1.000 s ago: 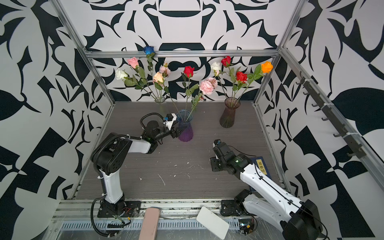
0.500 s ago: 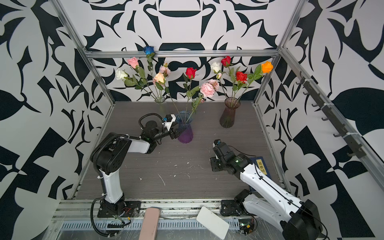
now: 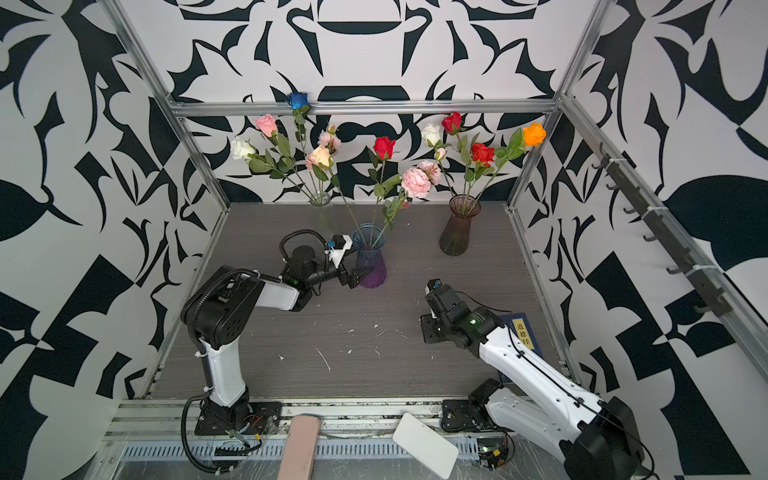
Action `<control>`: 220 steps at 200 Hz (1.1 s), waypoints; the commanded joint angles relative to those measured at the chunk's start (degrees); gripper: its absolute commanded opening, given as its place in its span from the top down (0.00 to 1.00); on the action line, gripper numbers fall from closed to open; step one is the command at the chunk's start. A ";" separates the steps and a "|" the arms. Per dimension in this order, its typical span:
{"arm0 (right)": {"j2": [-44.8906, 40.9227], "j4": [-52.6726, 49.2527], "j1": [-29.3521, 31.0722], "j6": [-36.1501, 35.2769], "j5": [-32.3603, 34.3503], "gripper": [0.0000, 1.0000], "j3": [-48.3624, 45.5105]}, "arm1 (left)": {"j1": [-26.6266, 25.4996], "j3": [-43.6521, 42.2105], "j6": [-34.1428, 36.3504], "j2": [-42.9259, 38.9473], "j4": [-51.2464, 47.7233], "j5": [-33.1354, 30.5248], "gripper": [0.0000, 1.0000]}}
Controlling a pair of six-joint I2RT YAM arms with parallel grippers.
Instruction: Arrange the flowers into the vase
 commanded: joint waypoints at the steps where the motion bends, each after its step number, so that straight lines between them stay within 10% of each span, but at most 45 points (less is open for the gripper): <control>1: -0.08 0.37 -0.23 -0.36 -0.30 0.47 1.40 | -0.09 -1.05 -0.21 -0.10 0.38 -1.35 0.01; 134: 8.86 10.04 -1.06 -1.12 0.09 0.48 1.94 | -1.24 -18.68 -0.02 -15.53 4.29 -10.03 0.01; 220: 10.78 26.50 -8.84 -5.98 23.57 0.47 0.75 | 0.30 -34.26 -9.68 -33.80 6.20 -48.54 0.01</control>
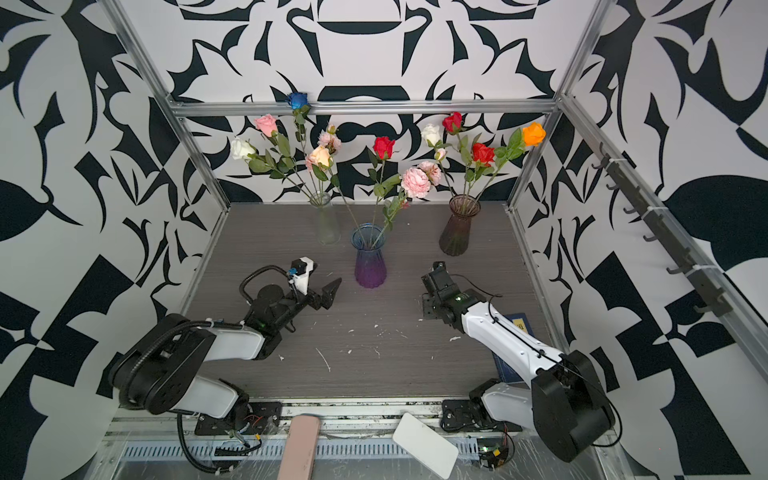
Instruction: Arrange the flowers into the vase
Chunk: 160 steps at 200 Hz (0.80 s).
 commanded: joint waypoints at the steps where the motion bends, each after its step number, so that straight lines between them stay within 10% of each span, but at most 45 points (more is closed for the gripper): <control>1: -3.44 11.73 -1.04 -5.03 10.69 0.47 -1.85 | 0.61 -2.61 -3.71 -5.35 1.65 -16.07 0.01; 30: -5.39 34.91 -1.23 -16.26 18.70 0.44 -12.78 | 1.17 -2.05 0.07 -15.35 -12.86 -24.50 0.01; 78: 2.61 37.88 -2.57 -19.30 27.45 0.35 -9.57 | 5.79 1.71 1.13 -18.65 -25.83 -30.14 0.01; 160: 11.85 60.69 -14.21 -18.16 13.66 0.37 -16.25 | 15.37 4.42 6.57 -12.32 -25.13 -22.15 0.01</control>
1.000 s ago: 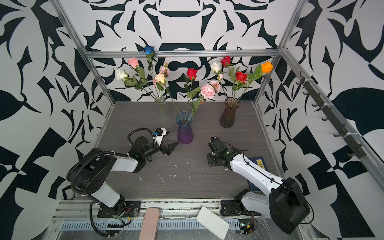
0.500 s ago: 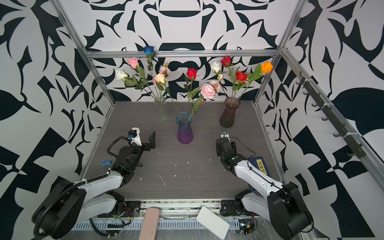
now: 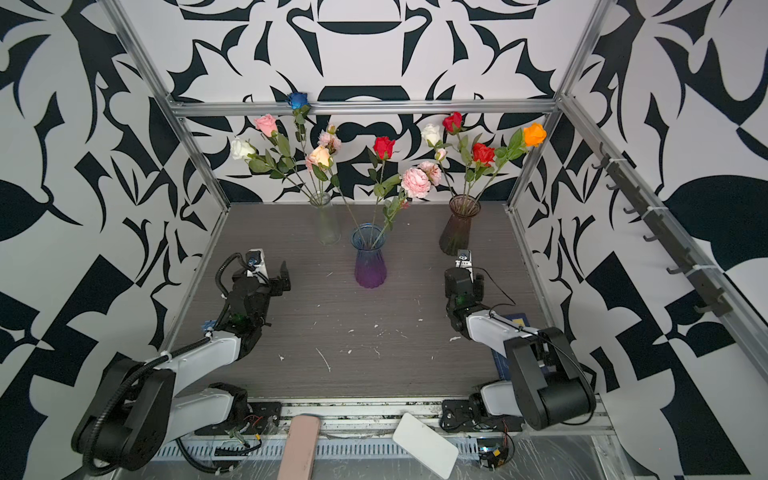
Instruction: Arrange the flowers into the vase
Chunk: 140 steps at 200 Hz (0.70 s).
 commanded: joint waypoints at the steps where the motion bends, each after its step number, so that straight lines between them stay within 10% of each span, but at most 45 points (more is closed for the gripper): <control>1: 1.22 9.26 -1.28 -0.50 -2.59 0.37 -1.06 | 2.44 1.45 1.14 0.99 0.91 3.28 0.01; 92: 9.96 33.30 -4.38 -2.48 -8.28 0.30 -8.87 | 11.01 0.54 -1.93 8.08 2.56 10.29 0.01; 110: 9.58 34.91 -4.38 -2.97 -9.16 0.02 -10.13 | 11.84 -0.62 -2.14 10.89 6.82 11.86 0.01; 140: 9.92 36.37 -4.29 -3.94 -10.28 0.01 -10.71 | 11.89 -2.77 -1.15 18.87 18.83 14.40 0.01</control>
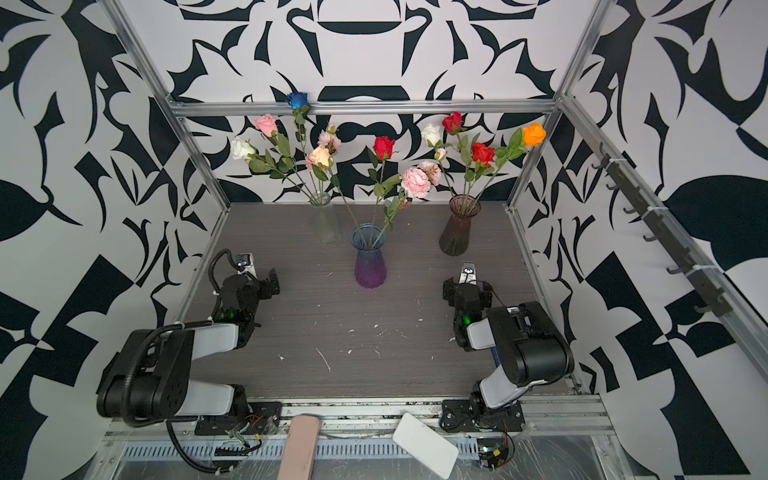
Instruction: Arrange the flowers into the vase
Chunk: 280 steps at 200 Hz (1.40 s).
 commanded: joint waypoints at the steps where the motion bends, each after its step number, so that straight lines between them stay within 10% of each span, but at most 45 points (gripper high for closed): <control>1: -0.67 5.74 -0.16 -1.01 -1.25 0.01 -0.26 | 0.15 -2.08 0.03 5.18 11.51 3.66 0.01; 31: -0.28 -2.35 -0.16 0.07 2.17 0.01 4.18 | 0.06 3.61 -0.03 5.05 0.23 3.66 0.01; 255: -0.35 -3.09 -1.04 -0.65 -3.44 0.00 4.62 | 0.06 1.93 0.57 6.25 5.81 3.67 0.01; 280: -0.50 -5.85 -3.36 -0.74 -12.77 0.00 5.98 | 0.06 1.98 0.53 6.25 5.79 3.67 0.01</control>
